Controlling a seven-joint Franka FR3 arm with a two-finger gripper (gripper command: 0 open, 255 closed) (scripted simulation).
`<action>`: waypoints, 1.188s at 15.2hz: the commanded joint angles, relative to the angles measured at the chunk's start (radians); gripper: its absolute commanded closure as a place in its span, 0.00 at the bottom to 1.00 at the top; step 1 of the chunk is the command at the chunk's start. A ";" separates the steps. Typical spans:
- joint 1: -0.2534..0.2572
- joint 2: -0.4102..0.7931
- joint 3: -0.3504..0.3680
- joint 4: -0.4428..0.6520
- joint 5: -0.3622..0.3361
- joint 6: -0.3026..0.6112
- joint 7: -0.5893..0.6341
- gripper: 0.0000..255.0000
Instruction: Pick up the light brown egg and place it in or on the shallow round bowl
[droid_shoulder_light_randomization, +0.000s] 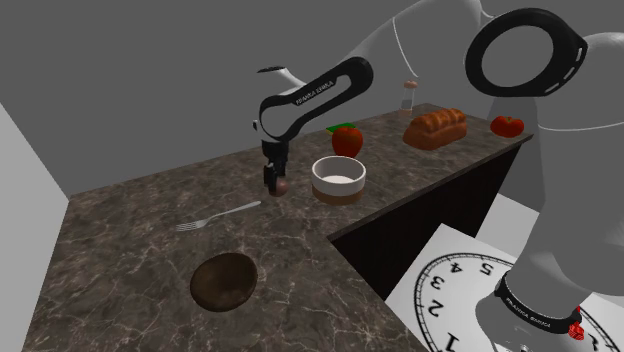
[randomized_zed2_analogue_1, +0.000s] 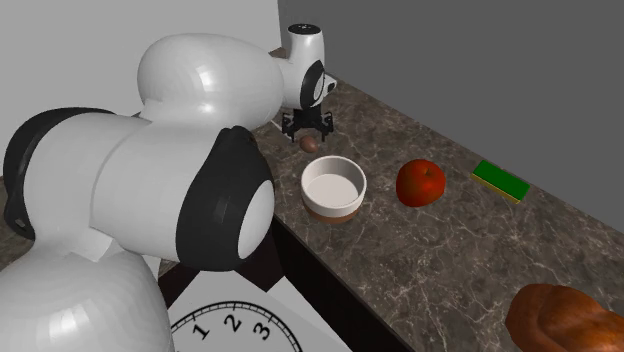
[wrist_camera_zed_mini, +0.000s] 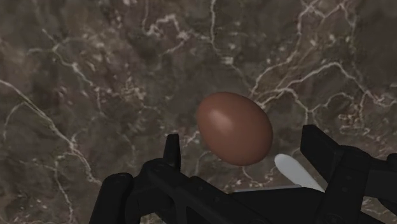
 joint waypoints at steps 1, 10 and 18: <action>0.000 0.015 -0.001 -0.007 -0.002 0.022 0.000 0.00; 0.000 0.019 -0.001 -0.009 -0.003 0.028 0.001 1.00; 0.001 0.019 -0.001 -0.009 -0.003 0.028 0.001 1.00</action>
